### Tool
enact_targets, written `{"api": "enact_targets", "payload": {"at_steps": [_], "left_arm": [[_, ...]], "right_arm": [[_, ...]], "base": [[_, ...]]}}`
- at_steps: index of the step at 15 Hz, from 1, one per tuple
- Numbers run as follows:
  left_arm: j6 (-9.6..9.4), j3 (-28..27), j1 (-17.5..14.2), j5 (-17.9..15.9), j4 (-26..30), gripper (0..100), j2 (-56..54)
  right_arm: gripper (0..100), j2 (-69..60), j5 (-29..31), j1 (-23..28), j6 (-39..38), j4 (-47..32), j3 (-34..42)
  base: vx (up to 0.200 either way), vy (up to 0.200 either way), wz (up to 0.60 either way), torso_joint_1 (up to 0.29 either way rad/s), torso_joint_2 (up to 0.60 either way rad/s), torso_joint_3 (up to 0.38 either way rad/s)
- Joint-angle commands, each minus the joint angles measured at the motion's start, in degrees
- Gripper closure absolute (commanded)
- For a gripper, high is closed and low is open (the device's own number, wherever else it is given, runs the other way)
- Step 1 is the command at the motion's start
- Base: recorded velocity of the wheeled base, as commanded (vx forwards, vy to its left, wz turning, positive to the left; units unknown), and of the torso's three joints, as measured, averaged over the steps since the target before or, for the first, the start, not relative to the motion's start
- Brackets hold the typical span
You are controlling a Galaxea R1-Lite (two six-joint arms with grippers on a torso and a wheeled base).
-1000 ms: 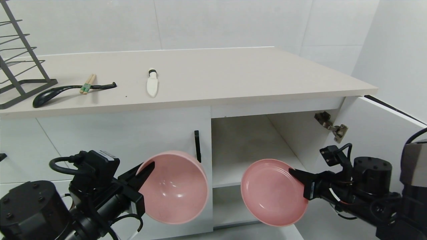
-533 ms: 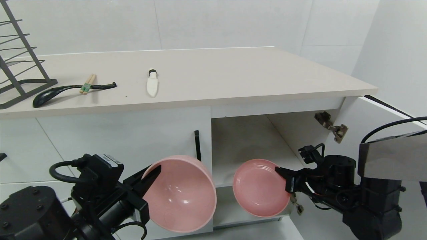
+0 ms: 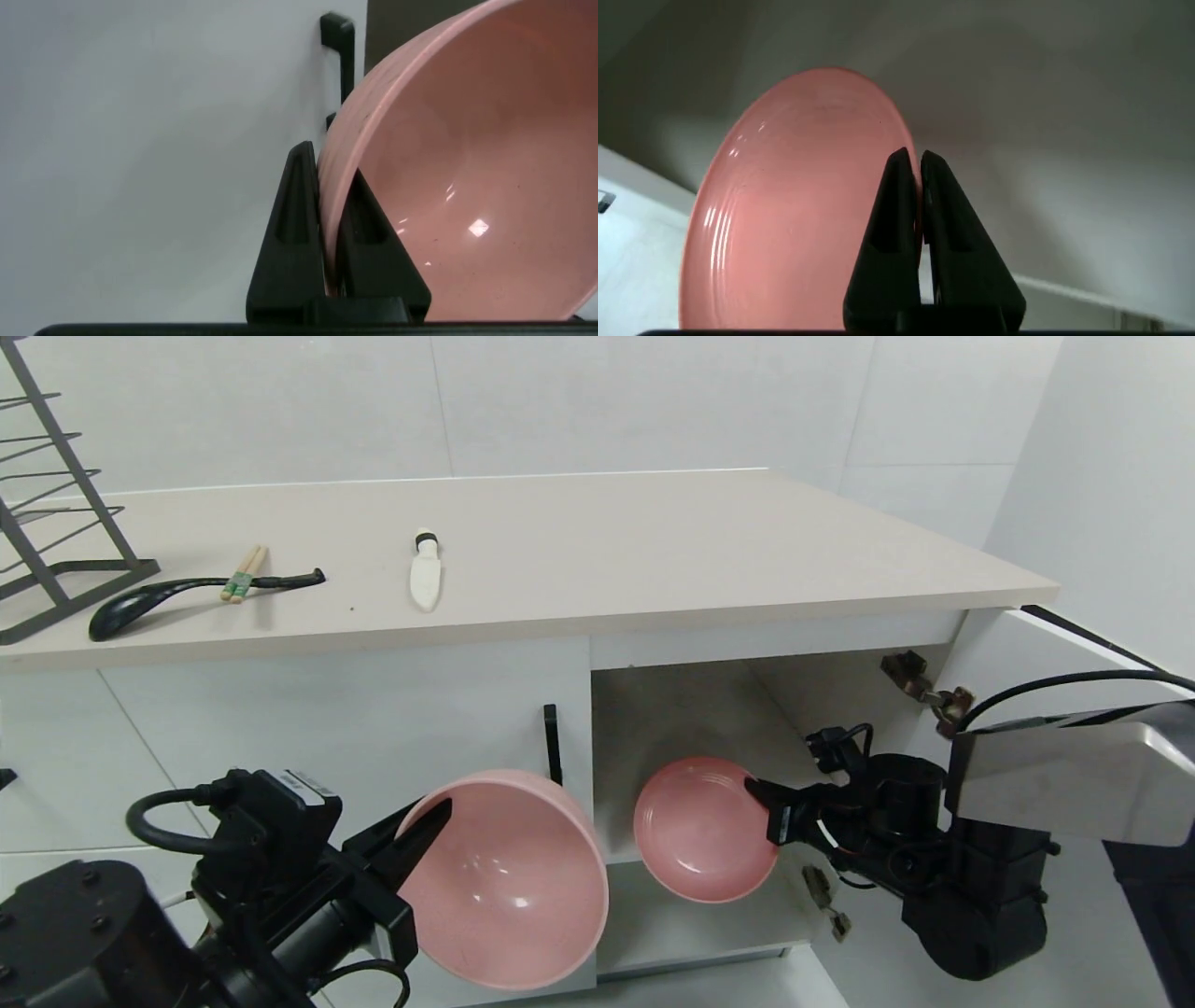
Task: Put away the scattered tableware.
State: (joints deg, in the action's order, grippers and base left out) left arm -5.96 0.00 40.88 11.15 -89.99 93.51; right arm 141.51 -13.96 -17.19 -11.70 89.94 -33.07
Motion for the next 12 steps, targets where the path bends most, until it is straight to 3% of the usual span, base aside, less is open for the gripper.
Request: {"api": "enact_targets", "payload": {"at_steps": [1, 3, 12], "left_arm": [[0.07, 0.0, 1.3, 0.0, 0.0, 100, -1.8], [0.07, 0.0, 2.5, 0.0, 0.0, 100, -2.9], [0.16, 0.0, 2.5, 0.0, 0.0, 100, -2.8]], "right_arm": [[100, 1.7, 0.0, -0.1, 0.0, 0.1, -1.4], [100, 2.2, 0.0, 0.0, 0.0, 0.1, -3.0], [100, 8.5, 0.1, 0.0, -0.2, 0.1, -11.6]], "base": [[0.000, 0.000, 0.00, 0.000, 0.00, 0.000], [0.000, 0.000, 0.00, 0.000, 0.00, 0.000], [0.000, 0.000, 0.00, 0.000, 0.00, 0.000]]}}
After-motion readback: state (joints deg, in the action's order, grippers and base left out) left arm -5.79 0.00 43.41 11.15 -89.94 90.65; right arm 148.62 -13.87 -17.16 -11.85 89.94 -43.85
